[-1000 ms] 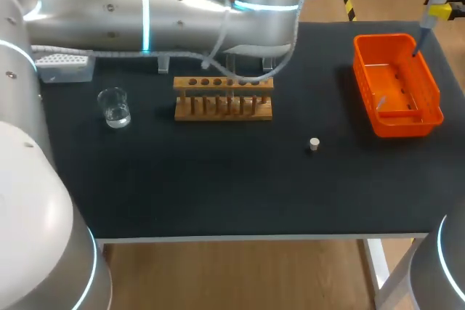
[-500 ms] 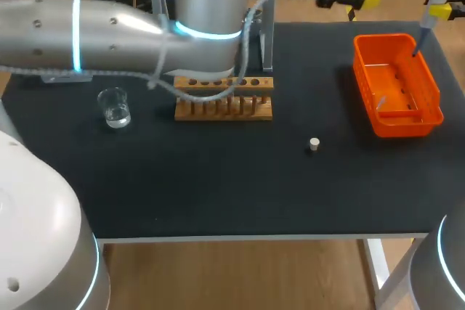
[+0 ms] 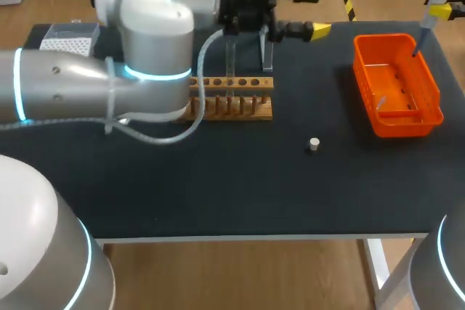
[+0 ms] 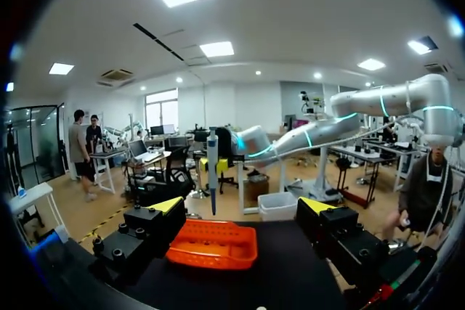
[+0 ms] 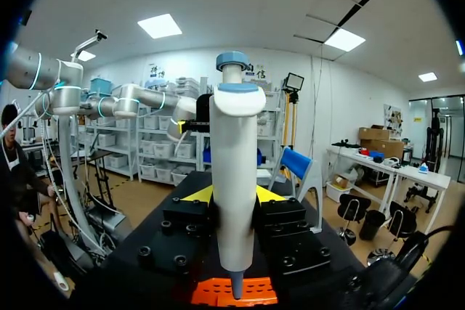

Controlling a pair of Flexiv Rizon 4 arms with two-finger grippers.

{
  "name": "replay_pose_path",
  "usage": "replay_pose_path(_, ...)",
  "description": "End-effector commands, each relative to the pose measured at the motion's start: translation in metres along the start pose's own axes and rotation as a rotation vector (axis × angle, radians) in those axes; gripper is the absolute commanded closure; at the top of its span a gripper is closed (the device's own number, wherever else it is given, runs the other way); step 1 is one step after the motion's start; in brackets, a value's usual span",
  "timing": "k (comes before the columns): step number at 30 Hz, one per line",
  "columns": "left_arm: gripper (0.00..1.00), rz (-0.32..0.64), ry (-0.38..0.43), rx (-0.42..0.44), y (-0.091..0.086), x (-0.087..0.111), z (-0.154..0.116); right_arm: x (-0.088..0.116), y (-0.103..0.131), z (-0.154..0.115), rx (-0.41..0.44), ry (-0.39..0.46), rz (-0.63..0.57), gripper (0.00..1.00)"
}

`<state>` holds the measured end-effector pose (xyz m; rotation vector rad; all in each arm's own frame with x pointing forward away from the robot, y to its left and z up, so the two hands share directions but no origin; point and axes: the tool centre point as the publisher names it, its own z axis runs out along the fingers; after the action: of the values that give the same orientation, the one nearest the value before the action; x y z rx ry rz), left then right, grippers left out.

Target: Invert the test tube, pick up the pipette, mount the tip to pipette, aspirate from beaker and dispense into the tube, eject the tip, return the pipette, and cap with the stopper.

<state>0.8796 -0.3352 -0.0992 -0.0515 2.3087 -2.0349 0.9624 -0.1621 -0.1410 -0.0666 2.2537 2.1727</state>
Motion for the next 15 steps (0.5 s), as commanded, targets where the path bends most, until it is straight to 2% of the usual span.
replay_pose_path(1,0.00,-0.001,-0.021,0.065,0.012,0.011,-0.023,0.000,0.001,0.000,0.004,0.000,0.001,1.00)
replay_pose_path(8,0.00,0.004,-0.034,0.077,0.023,0.019,-0.046,0.000,0.001,0.000,0.004,0.000,0.001,1.00)
replay_pose_path(15,0.00,-0.010,-0.049,0.074,0.026,0.019,-0.065,0.000,0.001,0.000,0.004,0.000,0.001,1.00)
